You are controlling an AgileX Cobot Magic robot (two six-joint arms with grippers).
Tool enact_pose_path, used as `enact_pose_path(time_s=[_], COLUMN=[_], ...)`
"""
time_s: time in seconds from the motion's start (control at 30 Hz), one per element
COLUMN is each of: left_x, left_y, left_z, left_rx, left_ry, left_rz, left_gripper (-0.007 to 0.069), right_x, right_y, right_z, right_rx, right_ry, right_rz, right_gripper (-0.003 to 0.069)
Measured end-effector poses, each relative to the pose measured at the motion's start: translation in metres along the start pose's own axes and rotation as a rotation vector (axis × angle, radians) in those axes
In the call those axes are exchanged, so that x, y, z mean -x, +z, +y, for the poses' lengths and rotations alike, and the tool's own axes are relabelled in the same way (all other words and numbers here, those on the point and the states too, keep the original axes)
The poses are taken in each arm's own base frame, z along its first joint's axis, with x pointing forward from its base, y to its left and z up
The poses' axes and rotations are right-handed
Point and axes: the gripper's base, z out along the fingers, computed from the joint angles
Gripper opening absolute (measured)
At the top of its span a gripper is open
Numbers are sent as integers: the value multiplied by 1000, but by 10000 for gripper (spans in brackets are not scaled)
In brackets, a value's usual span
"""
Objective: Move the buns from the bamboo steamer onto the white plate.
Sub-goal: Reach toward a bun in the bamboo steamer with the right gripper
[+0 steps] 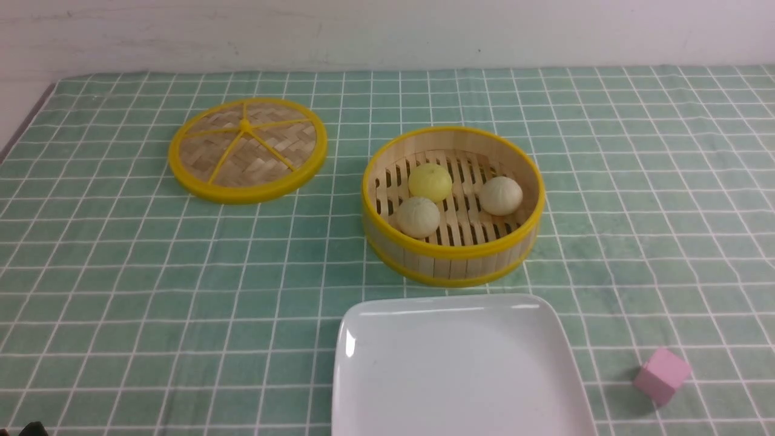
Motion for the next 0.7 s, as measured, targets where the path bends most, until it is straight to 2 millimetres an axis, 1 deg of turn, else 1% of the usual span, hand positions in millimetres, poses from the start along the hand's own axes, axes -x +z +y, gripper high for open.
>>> enact_pose_path(time_s=[0.37, 0.43, 0.47, 0.5, 0.53, 0.57, 0.63, 0.67, 0.7], left_x=[0, 0, 0, 0, 0, 0, 0, 0, 1], left_y=[0, 0, 0, 0, 0, -1, -1, -1, -2], left_z=[0, -1, -2, -5, -8, -11, -15, -16, -19], left_rx=[0, -9, -26, -50, -85, -114, -155, -164, -194], left_ry=[0, -45, -125, -243, -415, -577, -784, -834, -996], left_rz=[0, 2, 5, 10, 23, 38, 64, 70, 92], left_gripper=[240, 240, 240, 240, 240, 240, 240, 240, 240], right_x=[0, 0, 1, 1, 2, 3, 5, 5, 8], right_y=[0, 0, 0, 0, 0, 1, 1, 1, 0], right_z=[0, -1, -1, 0, 1, 3, 6, 7, 9], right_rx=[0, -6, -7, -4, 16, 44, 87, 93, 134], right_ry=[0, -15, -17, 8, 105, 247, 464, 490, 693], right_rz=[0, -1, -6, -13, -26, -42, -58, -60, -78], right_gripper=[240, 240, 240, 240, 240, 240, 240, 240, 240])
